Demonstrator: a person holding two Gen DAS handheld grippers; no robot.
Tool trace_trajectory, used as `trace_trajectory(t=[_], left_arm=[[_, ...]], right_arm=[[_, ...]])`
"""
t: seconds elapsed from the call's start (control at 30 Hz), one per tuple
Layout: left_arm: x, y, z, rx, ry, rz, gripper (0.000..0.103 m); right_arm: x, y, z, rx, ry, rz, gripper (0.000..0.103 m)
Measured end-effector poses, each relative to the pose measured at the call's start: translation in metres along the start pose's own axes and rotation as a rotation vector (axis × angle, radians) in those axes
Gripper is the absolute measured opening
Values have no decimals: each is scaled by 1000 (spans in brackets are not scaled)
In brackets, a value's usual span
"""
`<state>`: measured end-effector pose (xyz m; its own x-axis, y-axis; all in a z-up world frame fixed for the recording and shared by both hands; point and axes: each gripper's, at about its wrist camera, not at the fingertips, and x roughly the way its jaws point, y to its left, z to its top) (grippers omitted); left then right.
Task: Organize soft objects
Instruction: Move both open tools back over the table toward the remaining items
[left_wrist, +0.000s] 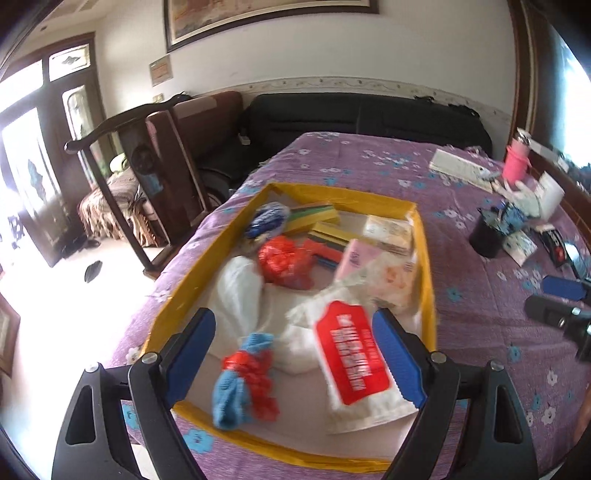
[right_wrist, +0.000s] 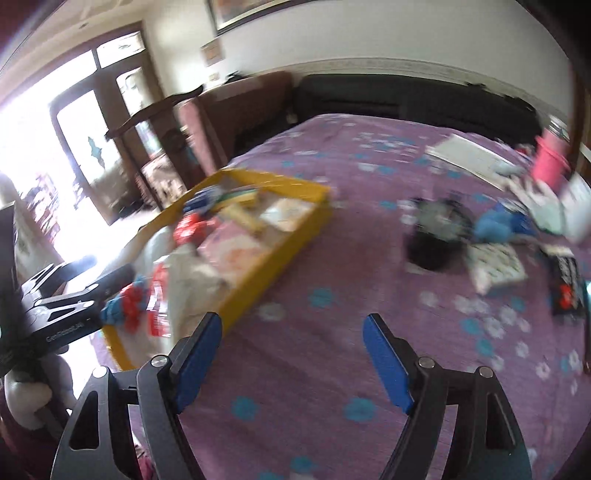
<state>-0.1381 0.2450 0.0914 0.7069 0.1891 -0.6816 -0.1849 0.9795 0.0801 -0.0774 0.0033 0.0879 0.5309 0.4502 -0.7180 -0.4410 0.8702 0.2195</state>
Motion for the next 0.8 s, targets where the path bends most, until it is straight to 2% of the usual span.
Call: trace_trajectory(t=[0.23, 0.4, 0.57, 0.67, 0.8], left_arm=[[-1, -49, 3, 91, 17, -46, 87], [-5, -92, 2, 157, 38, -175, 87], [10, -134, -7, 203, 119, -299, 87], [19, -154, -14, 230, 151, -323, 87], [23, -169, -16, 246, 168, -342, 87]], right_arm=[[-36, -73, -20, 140, -40, -72, 84], [-51, -124, -39, 227, -44, -159, 84], [-67, -173, -52, 348, -58, -193, 84], [-65, -191, -50, 389, -51, -189, 84], [-50, -203, -22, 400, -46, -186, 84]])
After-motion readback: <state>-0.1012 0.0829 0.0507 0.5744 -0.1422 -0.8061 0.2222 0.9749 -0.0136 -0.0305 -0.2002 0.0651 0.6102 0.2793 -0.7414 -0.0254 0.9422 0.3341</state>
